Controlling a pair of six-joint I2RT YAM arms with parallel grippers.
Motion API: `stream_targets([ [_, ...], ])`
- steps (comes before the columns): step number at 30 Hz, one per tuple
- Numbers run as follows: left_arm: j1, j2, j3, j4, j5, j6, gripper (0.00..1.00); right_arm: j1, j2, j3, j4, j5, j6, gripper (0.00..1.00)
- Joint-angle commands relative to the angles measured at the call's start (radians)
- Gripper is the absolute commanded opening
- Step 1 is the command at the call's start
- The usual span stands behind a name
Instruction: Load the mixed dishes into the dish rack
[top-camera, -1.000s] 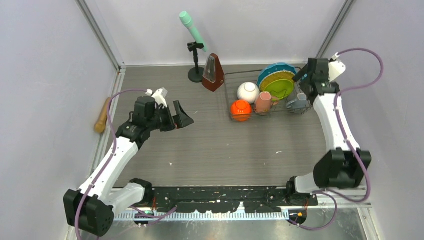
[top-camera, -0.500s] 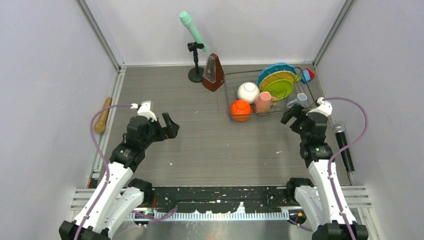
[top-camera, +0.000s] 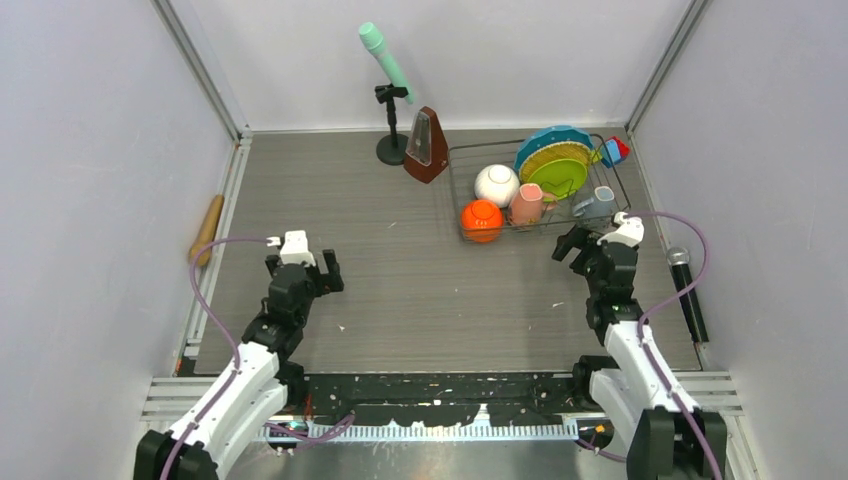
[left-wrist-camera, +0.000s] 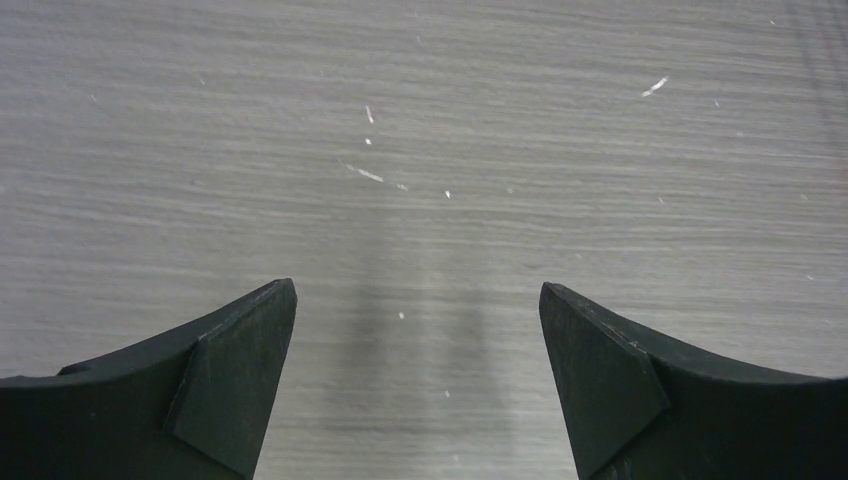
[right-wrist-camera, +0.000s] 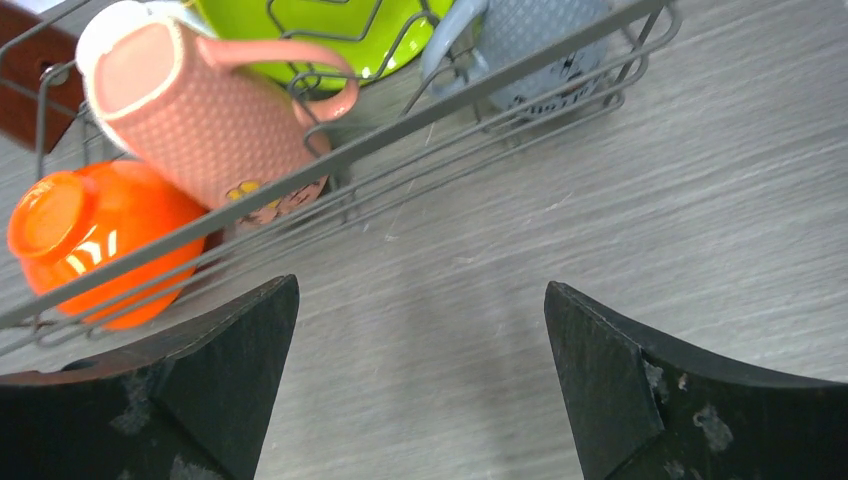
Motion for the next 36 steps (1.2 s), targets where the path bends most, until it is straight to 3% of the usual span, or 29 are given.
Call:
stream_targets([
  [1,-0.002,0.062,-0.044,0.410,-0.063,0.188,0.96,-0.003,0.130,-0.014,0.288,0.087,-0.080,0.99],
  [4,0.005,0.212,-0.057,0.531,-0.141,0.260,1.00,-0.003,0.224,-0.050,0.421,0.092,-0.122,0.97],
  [9,0.036,0.469,-0.082,0.820,-0.074,0.341,1.00,-0.003,0.399,-0.048,0.609,0.098,-0.120,0.96],
  [13,0.064,0.619,-0.019,0.892,-0.050,0.363,1.00,-0.004,0.514,-0.004,0.682,0.090,-0.121,0.98],
  [20,0.132,0.740,-0.006,1.001,0.046,0.358,1.00,-0.005,0.766,0.036,0.858,0.093,-0.136,0.98],
  [24,0.139,0.949,-0.017,1.271,0.077,0.383,1.00,-0.005,0.765,0.067,0.786,0.109,-0.138,0.99],
  [28,0.143,0.898,0.052,1.040,0.009,0.338,1.00,-0.005,0.766,0.074,0.777,0.079,-0.150,1.00],
  [36,0.155,0.911,0.068,1.045,0.006,0.329,0.99,-0.005,0.769,0.071,0.789,0.077,-0.150,1.00],
])
